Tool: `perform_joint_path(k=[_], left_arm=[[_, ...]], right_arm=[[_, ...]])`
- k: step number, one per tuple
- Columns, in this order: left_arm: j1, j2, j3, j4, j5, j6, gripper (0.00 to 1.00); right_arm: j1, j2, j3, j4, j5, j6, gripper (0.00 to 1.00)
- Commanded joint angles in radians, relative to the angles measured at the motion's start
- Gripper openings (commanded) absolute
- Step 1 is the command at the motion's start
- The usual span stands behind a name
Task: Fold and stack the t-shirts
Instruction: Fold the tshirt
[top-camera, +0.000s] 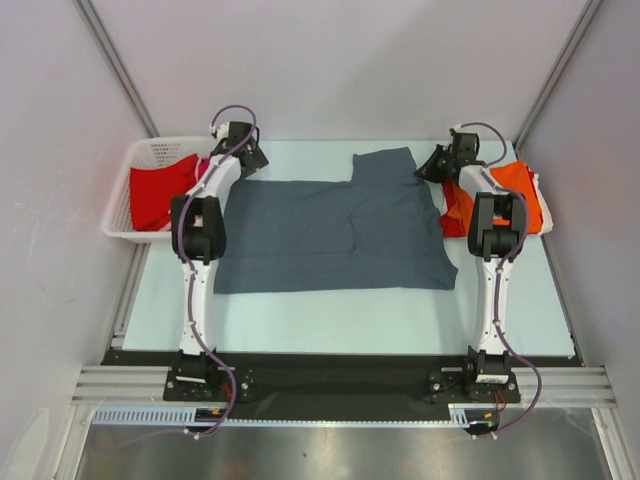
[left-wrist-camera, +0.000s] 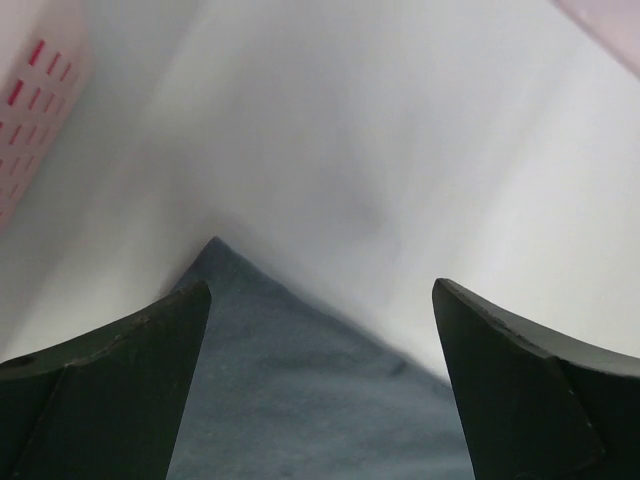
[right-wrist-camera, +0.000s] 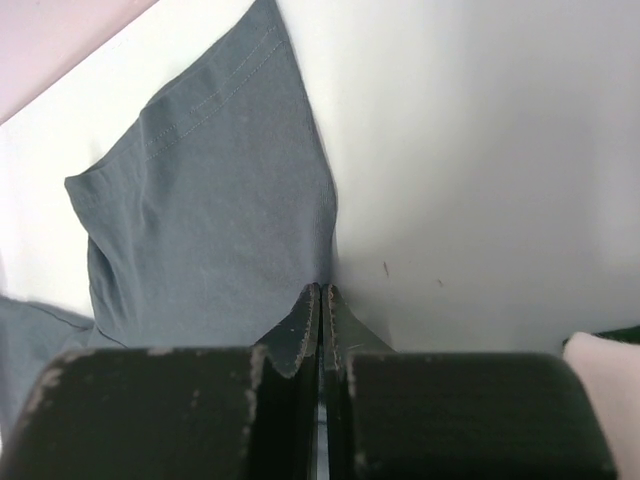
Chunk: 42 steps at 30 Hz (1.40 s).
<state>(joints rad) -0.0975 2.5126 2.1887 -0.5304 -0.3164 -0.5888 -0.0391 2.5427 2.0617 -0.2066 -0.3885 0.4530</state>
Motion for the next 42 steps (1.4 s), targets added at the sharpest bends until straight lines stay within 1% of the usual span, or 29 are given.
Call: perform_joint_path(k=[1, 4, 5, 7, 9, 12, 13, 14, 15, 16, 17, 20, 21, 22, 23, 24, 25, 26, 27, 28, 29, 31, 32, 33, 34, 35, 37, 38, 42], left_arm=[[0.094, 0.014, 0.034, -0.049, -0.009, -0.071, 1.00], [0.094, 0.034, 0.066, -0.054, 0.023, -0.049, 1.00], [0.094, 0.044, 0.091, -0.063, 0.028, -0.046, 0.95], [0.094, 0.057, 0.103, -0.083, 0.034, -0.051, 0.94], [0.094, 0.054, 0.095, -0.089, 0.025, -0.054, 0.86], [0.094, 0.042, 0.092, -0.088, 0.002, -0.031, 0.86], [0.076, 0.037, 0.088, -0.085, -0.019, -0.025, 0.87], [0.064, 0.010, 0.066, -0.076, -0.076, 0.001, 0.90], [0.047, -0.006, 0.054, -0.059, -0.099, 0.018, 0.92], [0.009, -0.020, 0.037, -0.015, -0.116, 0.039, 1.00], [-0.011, -0.038, 0.017, 0.010, -0.171, 0.064, 1.00], [-0.091, -0.090, -0.044, 0.116, -0.272, 0.168, 1.00], [-0.109, -0.103, -0.056, 0.136, -0.358, 0.231, 1.00], [-0.146, -0.107, -0.055, 0.164, -0.393, 0.269, 1.00], [-0.160, -0.110, -0.055, 0.173, -0.427, 0.323, 1.00], [-0.172, -0.112, -0.055, 0.188, -0.485, 0.342, 1.00], [-0.182, -0.116, -0.055, 0.197, -0.510, 0.339, 1.00], [-0.179, -0.127, -0.061, 0.193, -0.513, 0.290, 1.00], [-0.170, -0.139, -0.102, 0.201, -0.465, 0.294, 1.00], [-0.142, -0.164, -0.127, 0.242, -0.287, 0.303, 1.00], [-0.127, -0.166, -0.144, 0.244, -0.224, 0.259, 1.00], [-0.082, -0.152, -0.133, 0.193, -0.118, 0.195, 1.00], [-0.071, -0.131, -0.124, 0.187, -0.096, 0.179, 0.96], [-0.064, -0.114, -0.094, 0.175, -0.093, 0.170, 0.88], [-0.064, -0.097, -0.071, 0.124, -0.116, 0.161, 0.78], [-0.064, -0.066, -0.048, 0.103, -0.162, 0.156, 0.75], [-0.064, -0.045, 0.000, 0.049, -0.199, 0.138, 0.74], [-0.062, -0.031, 0.017, 0.041, -0.214, 0.130, 0.70], [-0.061, -0.021, 0.054, 0.024, -0.285, 0.112, 0.65]], right_arm=[[-0.015, -0.065, -0.021, 0.025, -0.021, 0.018, 0.00], [-0.015, -0.067, -0.028, 0.032, -0.026, 0.026, 0.00], [-0.015, -0.068, -0.029, 0.032, -0.026, 0.024, 0.00], [-0.016, -0.068, -0.031, 0.033, -0.026, 0.024, 0.00], [-0.016, -0.070, -0.032, 0.032, -0.027, 0.021, 0.00], [-0.015, -0.071, -0.034, 0.033, -0.029, 0.024, 0.00], [-0.015, -0.071, -0.034, 0.038, -0.032, 0.024, 0.00], [-0.016, -0.071, -0.034, 0.036, -0.032, 0.026, 0.00], [-0.015, -0.070, -0.034, 0.039, -0.032, 0.027, 0.00], [-0.016, -0.068, -0.034, 0.042, -0.035, 0.029, 0.00], [-0.015, -0.068, -0.032, 0.042, -0.036, 0.030, 0.00], [-0.015, -0.067, -0.034, 0.042, -0.039, 0.033, 0.00], [-0.015, -0.067, -0.034, 0.042, -0.041, 0.032, 0.00], [-0.015, -0.067, -0.034, 0.044, -0.043, 0.032, 0.00], [-0.015, -0.067, -0.034, 0.045, -0.043, 0.029, 0.00], [-0.016, -0.067, -0.034, 0.046, -0.043, 0.029, 0.00], [-0.015, -0.065, -0.034, 0.044, -0.041, 0.030, 0.00], [-0.015, -0.065, -0.034, 0.042, -0.041, 0.030, 0.00], [-0.016, -0.065, -0.034, 0.044, -0.043, 0.029, 0.00], [-0.016, -0.067, -0.034, 0.044, -0.046, 0.029, 0.00], [-0.016, -0.067, -0.035, 0.044, -0.046, 0.030, 0.00], [-0.016, -0.068, -0.037, 0.042, -0.047, 0.027, 0.00], [-0.016, -0.068, -0.038, 0.042, -0.047, 0.027, 0.00], [-0.016, -0.071, -0.040, 0.044, -0.049, 0.027, 0.00], [-0.016, -0.073, -0.041, 0.045, -0.049, 0.027, 0.00], [-0.016, -0.073, -0.044, 0.049, -0.050, 0.026, 0.00], [-0.015, -0.073, -0.046, 0.055, -0.053, 0.030, 0.00], [-0.015, -0.071, -0.046, 0.056, -0.056, 0.032, 0.00], [-0.015, -0.068, -0.044, 0.061, -0.062, 0.038, 0.00]])
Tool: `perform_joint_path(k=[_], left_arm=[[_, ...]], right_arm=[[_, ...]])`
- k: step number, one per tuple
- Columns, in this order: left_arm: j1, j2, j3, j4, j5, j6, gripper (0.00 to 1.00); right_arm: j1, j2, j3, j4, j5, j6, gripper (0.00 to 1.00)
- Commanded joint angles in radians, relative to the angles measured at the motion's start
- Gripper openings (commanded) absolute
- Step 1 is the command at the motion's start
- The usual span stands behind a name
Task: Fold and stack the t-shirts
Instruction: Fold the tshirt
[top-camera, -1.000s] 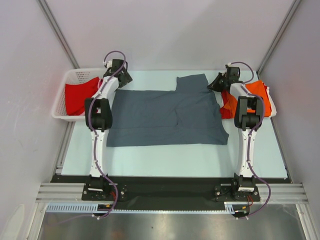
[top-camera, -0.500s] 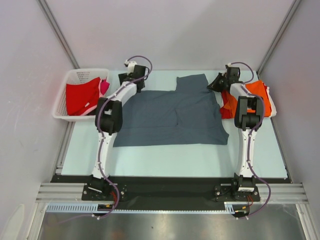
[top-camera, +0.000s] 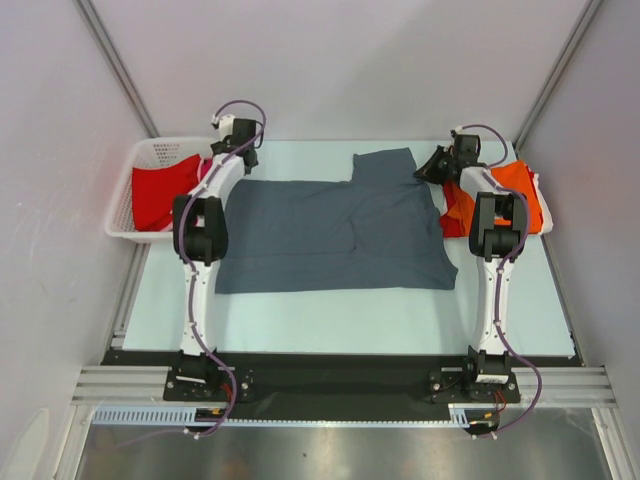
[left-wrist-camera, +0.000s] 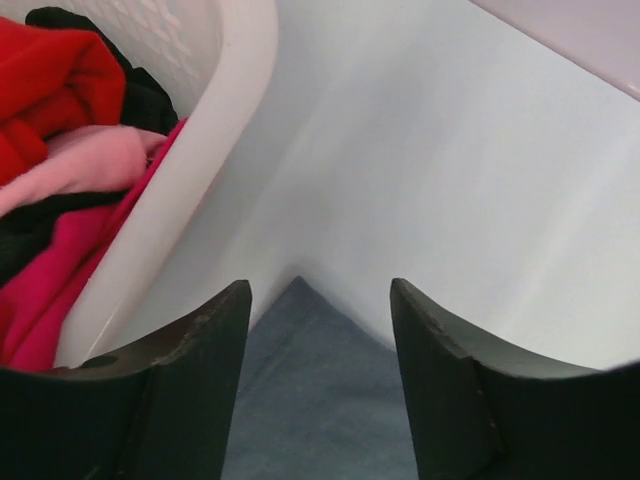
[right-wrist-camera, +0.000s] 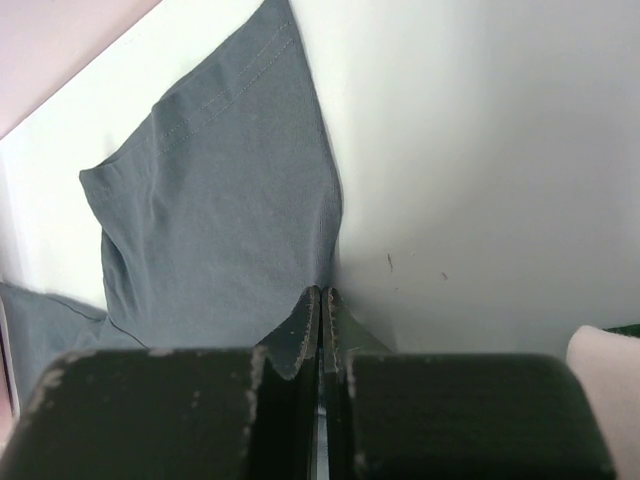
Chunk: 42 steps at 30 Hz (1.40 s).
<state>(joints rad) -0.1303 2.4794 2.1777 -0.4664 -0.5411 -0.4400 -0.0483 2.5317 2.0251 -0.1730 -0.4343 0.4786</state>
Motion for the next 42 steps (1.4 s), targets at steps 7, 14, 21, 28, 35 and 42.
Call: perform_joint_path(k=[7, 14, 21, 28, 35, 42], left_arm=[[-0.008, 0.099, 0.215, -0.144, -0.011, -0.011, 0.55], [0.011, 0.082, 0.260, -0.178, 0.029, 0.010, 0.55], [0.009, 0.075, 0.283, -0.253, 0.043, 0.076, 0.57], [0.011, 0.102, 0.326, -0.311, 0.162, 0.081, 0.62], [0.026, 0.096, 0.282, -0.293, 0.201, -0.049, 0.67], [0.024, 0.125, 0.194, -0.236, 0.210, -0.164, 0.70]], right_arm=[[-0.007, -0.062, -0.011, 0.026, -0.024, 0.014, 0.00], [-0.016, -0.068, -0.025, 0.055, -0.049, 0.038, 0.00], [-0.021, -0.059, -0.025, 0.084, -0.083, 0.064, 0.00], [-0.024, -0.068, -0.046, 0.109, -0.095, 0.080, 0.00], [-0.031, -0.077, -0.060, 0.121, -0.109, 0.089, 0.00], [-0.050, -0.093, -0.092, 0.145, -0.115, 0.098, 0.00]])
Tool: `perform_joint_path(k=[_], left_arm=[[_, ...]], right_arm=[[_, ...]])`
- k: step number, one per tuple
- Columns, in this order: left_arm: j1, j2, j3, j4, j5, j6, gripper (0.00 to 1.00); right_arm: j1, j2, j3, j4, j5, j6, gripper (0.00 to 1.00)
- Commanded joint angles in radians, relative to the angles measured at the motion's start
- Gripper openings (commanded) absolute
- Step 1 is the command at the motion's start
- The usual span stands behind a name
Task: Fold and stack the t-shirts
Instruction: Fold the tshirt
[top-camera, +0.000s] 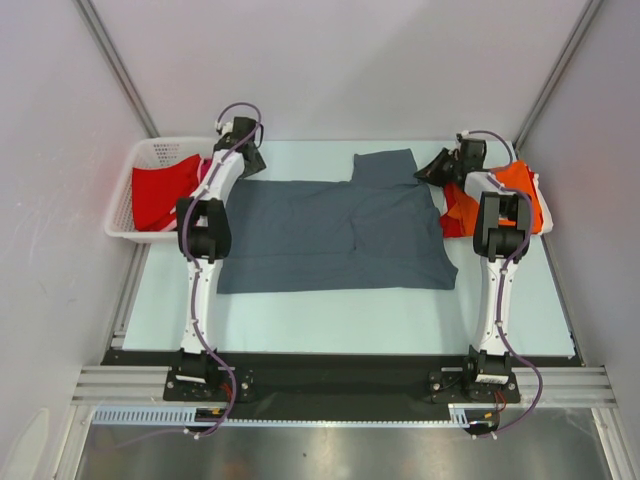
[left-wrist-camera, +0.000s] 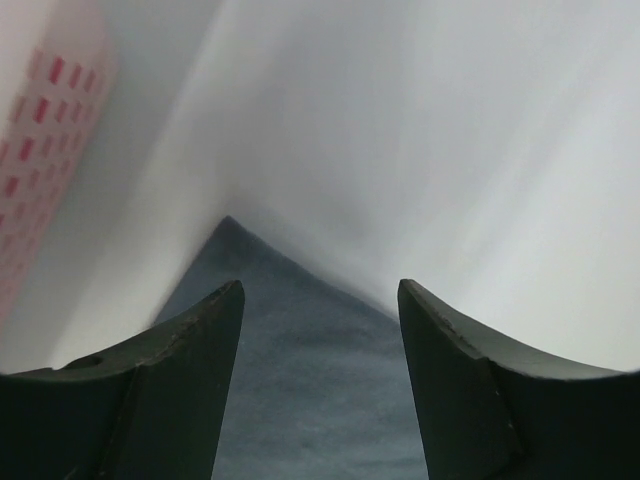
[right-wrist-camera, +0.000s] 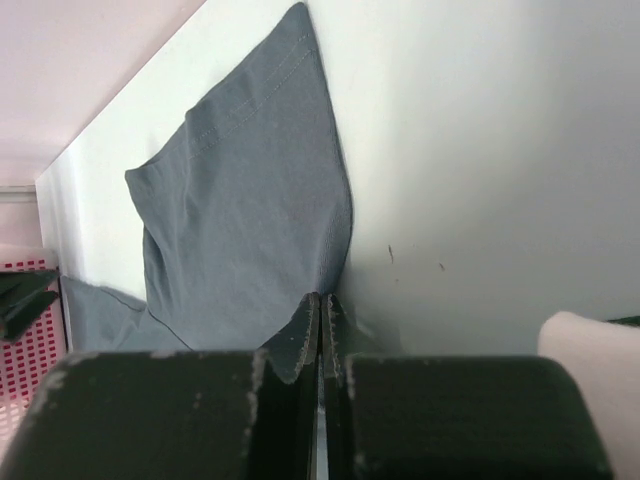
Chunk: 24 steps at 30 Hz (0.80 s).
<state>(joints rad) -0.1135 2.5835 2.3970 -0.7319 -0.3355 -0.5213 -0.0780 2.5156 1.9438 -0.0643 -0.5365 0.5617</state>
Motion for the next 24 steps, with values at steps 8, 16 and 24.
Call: perform_joint_path(k=[8, 16, 24], left_arm=[[0.032, 0.018, -0.058, -0.006, 0.020, -0.198, 0.67], [0.054, 0.102, 0.063, -0.104, 0.072, -0.252, 0.39], [0.058, 0.107, 0.067, -0.127, 0.075, -0.269, 0.00]], right_arm=[[-0.022, -0.072, -0.009, 0.043, -0.013, 0.020, 0.00], [-0.022, -0.080, -0.014, 0.037, -0.016, 0.018, 0.00], [-0.026, -0.095, -0.034, 0.055, -0.029, 0.030, 0.00]])
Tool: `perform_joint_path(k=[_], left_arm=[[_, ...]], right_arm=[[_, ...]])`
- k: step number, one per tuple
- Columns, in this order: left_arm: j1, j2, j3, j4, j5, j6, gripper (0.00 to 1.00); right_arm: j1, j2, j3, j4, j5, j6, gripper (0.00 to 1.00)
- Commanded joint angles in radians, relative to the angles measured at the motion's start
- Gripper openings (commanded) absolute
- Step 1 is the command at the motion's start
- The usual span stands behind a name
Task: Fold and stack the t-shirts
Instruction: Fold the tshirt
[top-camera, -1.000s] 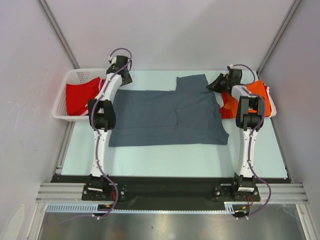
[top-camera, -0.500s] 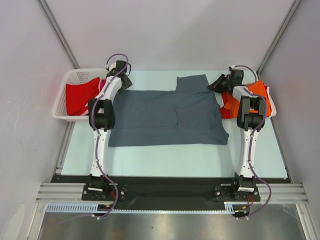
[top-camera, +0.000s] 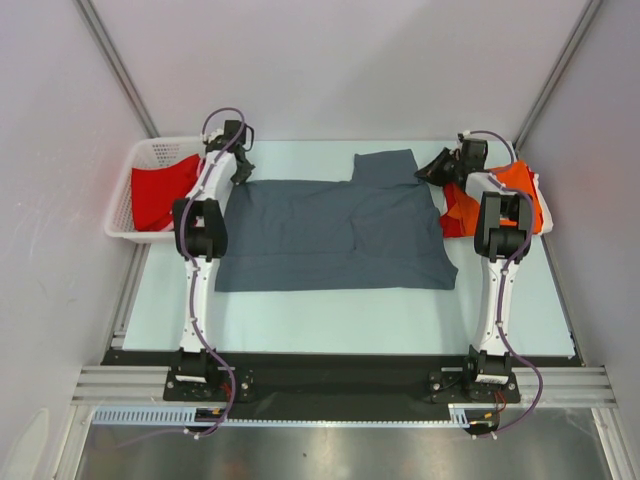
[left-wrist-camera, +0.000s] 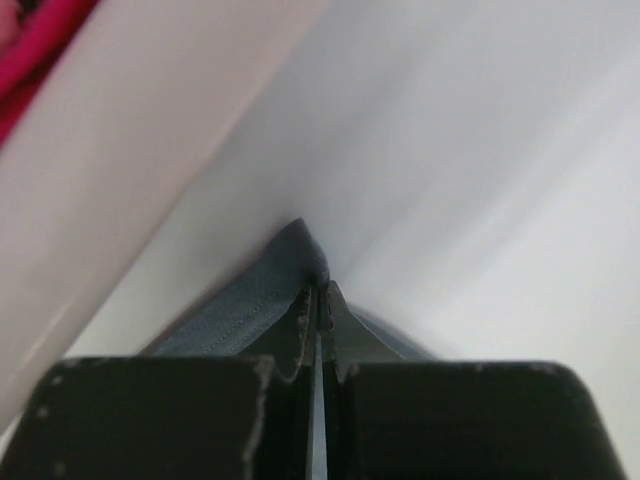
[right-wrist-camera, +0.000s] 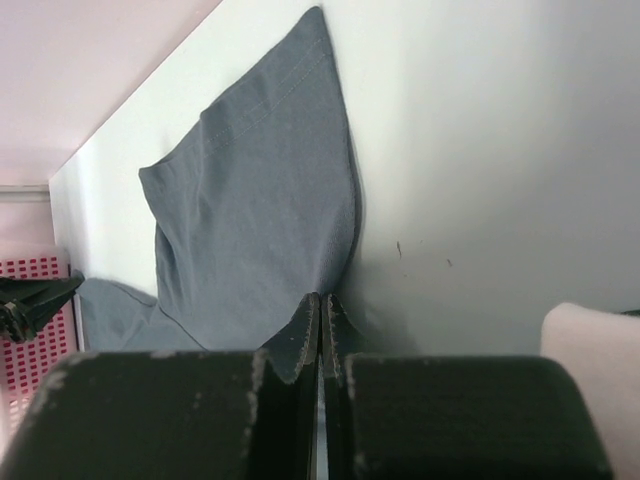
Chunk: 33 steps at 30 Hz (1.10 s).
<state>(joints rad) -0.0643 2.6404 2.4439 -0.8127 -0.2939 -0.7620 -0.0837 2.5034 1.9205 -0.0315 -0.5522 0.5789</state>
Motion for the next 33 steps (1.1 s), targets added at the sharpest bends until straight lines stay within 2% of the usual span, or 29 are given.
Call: perform_joint_path(k=[1, 4, 9, 16, 24, 33], left_arm=[[0.004, 0.046, 0.018, -0.033, 0.023, -0.016, 0.00], [-0.015, 0.015, -0.002, 0.010, -0.008, 0.026, 0.00], [-0.038, -0.100, -0.137, 0.115, -0.047, 0.064, 0.00], [-0.084, -0.195, -0.246, 0.250, -0.119, 0.158, 0.00], [-0.132, -0.283, -0.290, 0.310, -0.234, 0.228, 0.00], [-0.137, -0.430, -0.463, 0.408, -0.260, 0.240, 0.00]], right_arm=[[-0.022, -0.084, -0.012, 0.022, -0.014, 0.015, 0.00], [-0.022, -0.084, -0.015, 0.022, -0.017, 0.021, 0.00], [-0.018, -0.089, 0.003, 0.018, -0.020, 0.000, 0.00], [0.005, -0.135, 0.017, -0.056, 0.024, -0.042, 0.00], [0.019, -0.205, 0.009, -0.134, 0.060, -0.083, 0.00], [0.029, -0.310, -0.072, -0.176, 0.087, -0.122, 0.00]])
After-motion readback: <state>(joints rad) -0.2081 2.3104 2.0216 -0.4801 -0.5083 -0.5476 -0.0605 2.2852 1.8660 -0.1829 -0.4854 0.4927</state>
